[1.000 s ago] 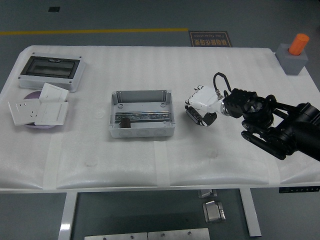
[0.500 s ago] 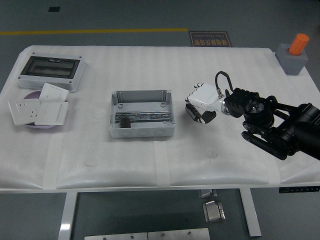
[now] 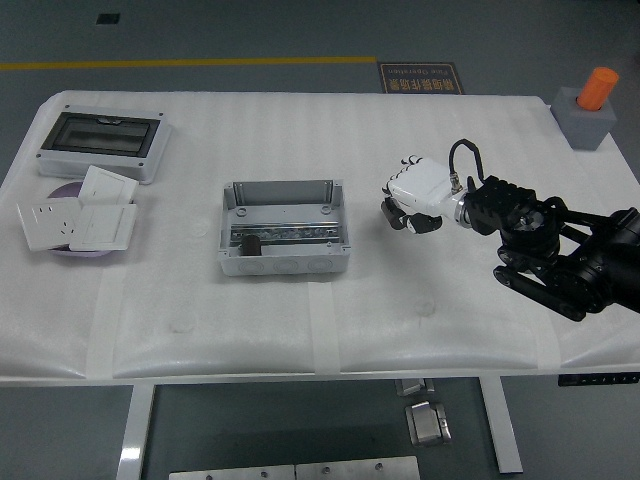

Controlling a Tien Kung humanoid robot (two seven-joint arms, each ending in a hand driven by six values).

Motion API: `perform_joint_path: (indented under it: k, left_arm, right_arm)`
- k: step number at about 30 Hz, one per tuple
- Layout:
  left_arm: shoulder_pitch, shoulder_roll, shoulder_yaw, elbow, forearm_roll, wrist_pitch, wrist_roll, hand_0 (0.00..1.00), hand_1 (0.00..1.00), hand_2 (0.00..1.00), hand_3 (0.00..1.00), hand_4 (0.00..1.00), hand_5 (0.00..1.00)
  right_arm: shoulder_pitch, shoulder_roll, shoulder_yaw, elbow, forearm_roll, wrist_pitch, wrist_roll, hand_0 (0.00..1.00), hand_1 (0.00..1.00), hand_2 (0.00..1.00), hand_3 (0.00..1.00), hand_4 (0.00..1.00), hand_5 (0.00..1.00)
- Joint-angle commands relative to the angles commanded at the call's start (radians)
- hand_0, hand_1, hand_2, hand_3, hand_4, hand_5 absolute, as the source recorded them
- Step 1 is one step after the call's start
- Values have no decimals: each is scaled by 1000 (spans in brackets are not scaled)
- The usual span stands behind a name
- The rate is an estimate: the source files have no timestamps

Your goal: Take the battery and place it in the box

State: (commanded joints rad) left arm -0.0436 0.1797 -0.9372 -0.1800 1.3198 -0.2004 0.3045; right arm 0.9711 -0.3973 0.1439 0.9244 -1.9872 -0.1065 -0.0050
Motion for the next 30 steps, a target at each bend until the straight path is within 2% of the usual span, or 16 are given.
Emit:
perform_joint_path:
  k: [5, 8, 9, 14, 15, 20, 21, 26, 27, 30]
  left_arm:
    - [3, 0, -4, 0, 5, -3, 4, 613, 653, 467, 511, 445, 503]
    - [2, 1, -7, 0, 8, -5, 5, 613, 653, 467, 511, 445, 503]
    - [1, 1, -8, 0, 9, -5, 6, 613, 653, 459, 511, 446, 506]
    - [-1, 0, -6, 0, 9, -7, 7, 613, 653, 459, 511, 446, 506]
    - [0, -1, -8, 0, 11, -8, 7, 612, 653, 459, 508, 446, 506]
    - [1, -1, -8, 0, 12, -9, 10, 612, 653, 459, 508, 446, 506]
    - [1, -1, -7, 0, 12, -10, 10, 612, 652, 458, 506, 446, 506]
    - [1, -2, 0, 0, 6, -11, 10, 612, 652, 458, 506, 446, 506]
    - [1, -2, 1, 0, 5, -11, 10, 611, 652, 455, 505, 446, 505]
    - [1, -2, 3, 0, 4, -12, 10, 611, 652, 455, 505, 446, 505]
  right_arm:
    - [7, -13, -17, 22, 35, -4, -4, 913, 714, 650, 624, 364, 215]
    - [13, -15, -24, 28, 51, 13, -2, 913, 714, 650, 624, 364, 215]
    - [14, -15, -25, 29, 52, 19, -2, 917, 717, 661, 654, 471, 205]
    - [24, -20, -40, 36, 68, 52, -20, 917, 717, 661, 654, 471, 205]
    - [26, -21, -43, 38, 72, 55, -24, 946, 781, 831, 960, 760, 232]
    - [34, -21, -60, 39, 97, 66, -45, 946, 781, 831, 960, 760, 232]
    - [34, -21, -62, 38, 99, 66, -47, 998, 863, 968, 998, 858, 263]
    - [38, -17, -69, 27, 113, 66, -55, 998, 863, 968, 998, 858, 263]
    - [39, -17, -70, 26, 114, 66, -55, 998, 915, 998, 998, 961, 352]
    - [42, -14, -69, 22, 117, 67, -56, 998, 915, 998, 998, 961, 352]
